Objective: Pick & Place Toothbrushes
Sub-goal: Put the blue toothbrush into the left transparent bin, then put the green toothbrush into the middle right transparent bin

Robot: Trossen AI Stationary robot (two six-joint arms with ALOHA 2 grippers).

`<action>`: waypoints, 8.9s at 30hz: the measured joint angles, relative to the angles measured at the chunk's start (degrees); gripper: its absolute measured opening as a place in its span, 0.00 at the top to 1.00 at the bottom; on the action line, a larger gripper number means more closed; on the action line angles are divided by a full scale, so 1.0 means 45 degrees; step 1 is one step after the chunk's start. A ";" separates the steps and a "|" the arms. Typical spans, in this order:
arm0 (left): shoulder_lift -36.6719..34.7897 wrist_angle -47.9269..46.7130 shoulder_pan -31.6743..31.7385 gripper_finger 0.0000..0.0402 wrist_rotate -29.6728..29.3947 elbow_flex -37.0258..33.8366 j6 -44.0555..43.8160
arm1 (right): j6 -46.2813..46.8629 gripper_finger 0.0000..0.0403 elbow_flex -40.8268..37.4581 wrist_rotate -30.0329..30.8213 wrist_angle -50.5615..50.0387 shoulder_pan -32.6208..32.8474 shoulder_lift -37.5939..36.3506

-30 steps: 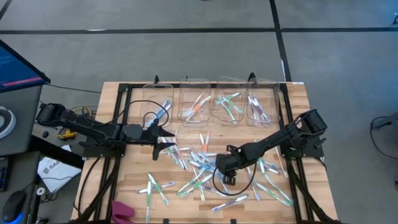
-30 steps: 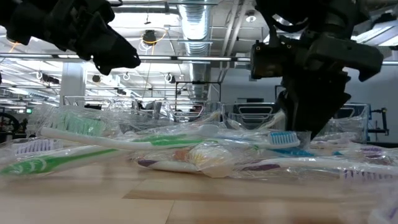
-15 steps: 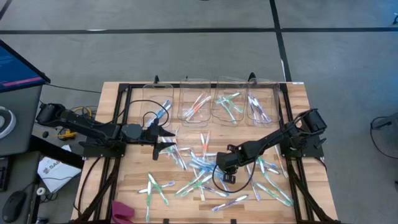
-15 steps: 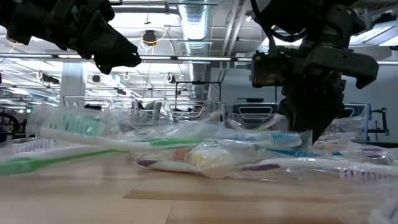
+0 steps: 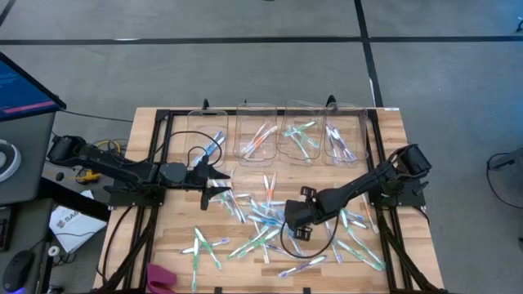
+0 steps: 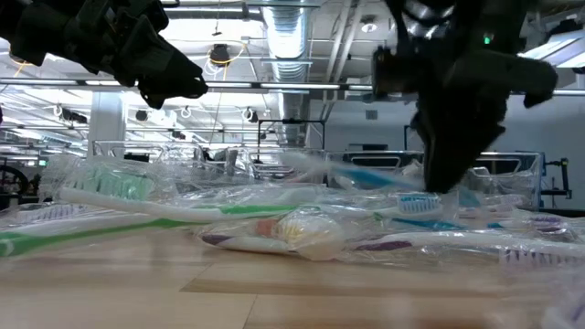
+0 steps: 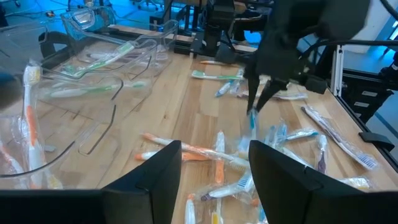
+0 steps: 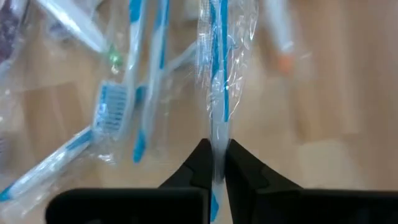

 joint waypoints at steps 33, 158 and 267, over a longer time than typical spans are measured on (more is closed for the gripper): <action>0.5704 1.0725 -0.1348 0.55 0.1389 -0.0005 0.2696 | -0.5027 0.97 -0.1925 0.8463 0.7541 0.3774 -0.3004; -0.0531 -0.8224 -0.3402 0.97 -0.7485 0.5982 0.0942 | -0.1993 0.42 -0.3920 0.4487 0.6096 0.1563 -0.5294; -0.1131 -1.2820 0.4863 0.56 0.0054 0.7186 -0.1889 | -0.1998 0.42 -0.3920 0.4482 0.6582 0.1301 -0.5294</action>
